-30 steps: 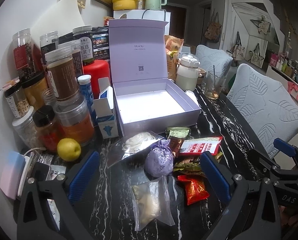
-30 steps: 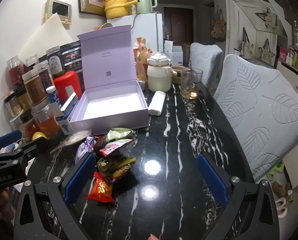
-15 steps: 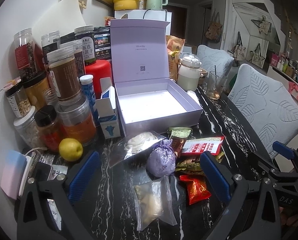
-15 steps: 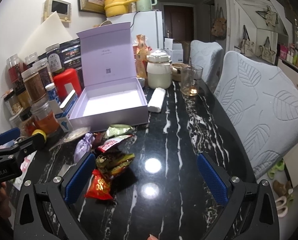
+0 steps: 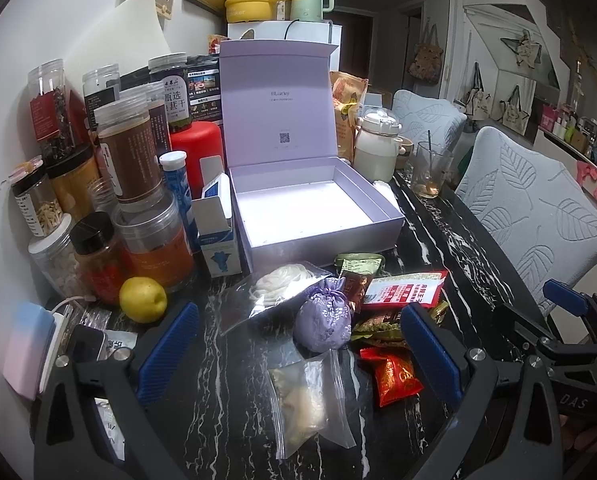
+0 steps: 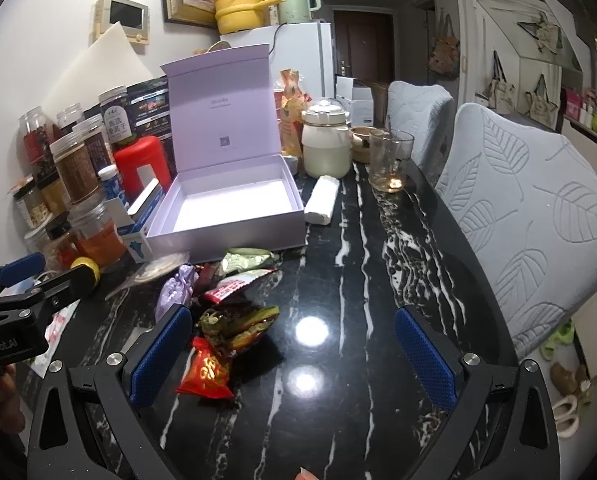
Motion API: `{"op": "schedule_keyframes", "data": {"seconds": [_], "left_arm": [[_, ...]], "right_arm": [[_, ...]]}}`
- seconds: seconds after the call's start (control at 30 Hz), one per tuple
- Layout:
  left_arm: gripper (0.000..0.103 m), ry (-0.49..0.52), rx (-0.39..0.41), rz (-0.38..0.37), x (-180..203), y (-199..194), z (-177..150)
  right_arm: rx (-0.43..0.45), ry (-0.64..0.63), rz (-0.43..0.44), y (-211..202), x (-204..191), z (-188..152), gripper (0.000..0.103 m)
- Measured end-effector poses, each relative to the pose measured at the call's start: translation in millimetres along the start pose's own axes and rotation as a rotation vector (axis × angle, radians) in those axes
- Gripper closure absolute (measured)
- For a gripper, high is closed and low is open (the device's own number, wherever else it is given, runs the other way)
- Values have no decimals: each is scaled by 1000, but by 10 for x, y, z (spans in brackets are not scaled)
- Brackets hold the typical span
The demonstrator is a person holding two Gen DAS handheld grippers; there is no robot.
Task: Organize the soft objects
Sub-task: 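Grasp the clear zip bag with the left tool while the right tool grasps the red candy packet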
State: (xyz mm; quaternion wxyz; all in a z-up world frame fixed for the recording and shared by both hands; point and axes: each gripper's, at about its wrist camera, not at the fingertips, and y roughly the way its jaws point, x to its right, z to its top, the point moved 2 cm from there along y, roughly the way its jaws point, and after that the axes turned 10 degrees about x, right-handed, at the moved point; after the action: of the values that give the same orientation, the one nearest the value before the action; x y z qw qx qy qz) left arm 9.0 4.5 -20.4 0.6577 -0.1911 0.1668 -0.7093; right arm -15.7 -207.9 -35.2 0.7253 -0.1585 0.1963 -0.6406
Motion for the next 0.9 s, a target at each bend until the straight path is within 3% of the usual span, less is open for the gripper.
{"op": "schedule_keyframes", "data": {"seconds": [0.37,0.77,0.9], "left_arm": [[0,-27,-37,-32,-23,32,-261],[0,-90,-245,-74,-112,308,-913],[0,-121,-274,-68,-174,378,-992]], "right_arm": [[-13,-10,9,-34,-53,-147,0],[-139,-22,95,179,-70,-642,0],[-167,-6,130,270,-66,-738,0]]}}
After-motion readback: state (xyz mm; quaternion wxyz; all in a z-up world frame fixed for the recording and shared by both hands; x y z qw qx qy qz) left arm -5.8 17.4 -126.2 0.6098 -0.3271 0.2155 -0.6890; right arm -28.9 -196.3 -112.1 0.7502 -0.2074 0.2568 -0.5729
